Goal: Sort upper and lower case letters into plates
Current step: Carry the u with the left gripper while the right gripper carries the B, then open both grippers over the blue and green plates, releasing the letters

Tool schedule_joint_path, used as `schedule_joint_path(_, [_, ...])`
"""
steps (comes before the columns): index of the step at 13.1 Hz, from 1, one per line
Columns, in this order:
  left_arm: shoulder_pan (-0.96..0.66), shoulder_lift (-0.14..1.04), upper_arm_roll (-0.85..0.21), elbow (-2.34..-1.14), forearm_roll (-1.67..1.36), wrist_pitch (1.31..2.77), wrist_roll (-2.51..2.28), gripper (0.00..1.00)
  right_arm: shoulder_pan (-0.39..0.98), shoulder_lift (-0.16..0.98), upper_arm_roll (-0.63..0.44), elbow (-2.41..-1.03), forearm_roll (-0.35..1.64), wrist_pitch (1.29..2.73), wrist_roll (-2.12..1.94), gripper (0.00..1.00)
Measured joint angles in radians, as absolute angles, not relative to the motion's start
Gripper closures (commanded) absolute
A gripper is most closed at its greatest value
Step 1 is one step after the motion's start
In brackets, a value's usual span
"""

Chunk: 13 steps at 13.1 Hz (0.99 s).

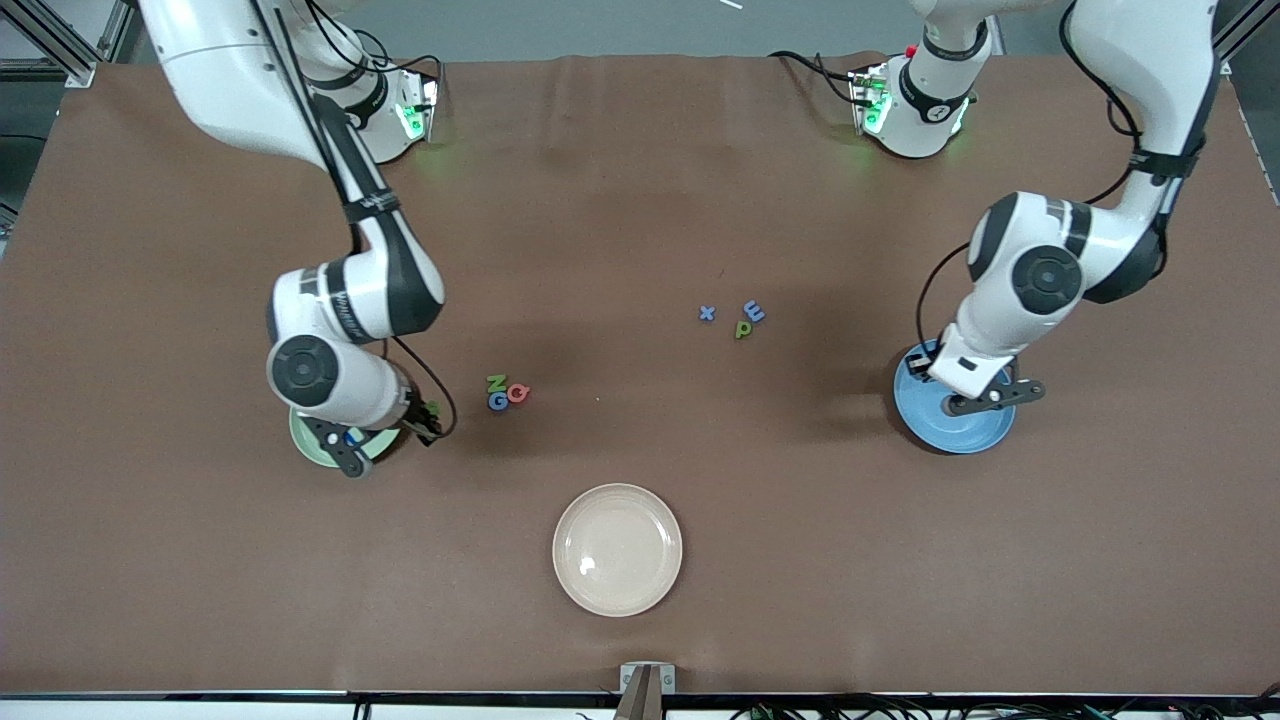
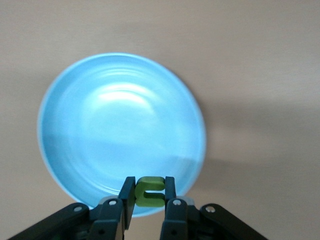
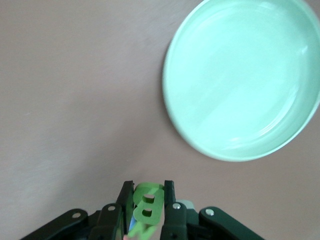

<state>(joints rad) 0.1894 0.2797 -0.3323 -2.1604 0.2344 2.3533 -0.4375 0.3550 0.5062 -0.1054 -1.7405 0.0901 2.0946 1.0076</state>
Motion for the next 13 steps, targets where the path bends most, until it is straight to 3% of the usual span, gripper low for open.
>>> schedule_joint_path(3, [0.265,0.297,-0.333,-2.176,0.238,2.353,-0.305,0.91,0.282,0.451,-0.106,-1.856,0.090,2.149,0.861,1.00])
schedule_joint_path(8, [0.341,0.357,-0.333,-2.177,0.325,2.365,-0.197,0.91,0.251,0.424,-0.104,-2.108,0.090,2.436,0.751,1.00])
schedule_joint_path(11, [0.349,0.393,-0.333,-2.177,0.335,2.415,-0.197,0.99,0.228,0.424,-0.104,-2.159,0.090,2.476,0.684,0.99])
schedule_joint_path(13, [0.351,0.405,-0.333,-2.177,0.335,2.429,-0.197,0.98,0.201,0.423,-0.104,-2.168,0.090,2.476,0.645,0.94])
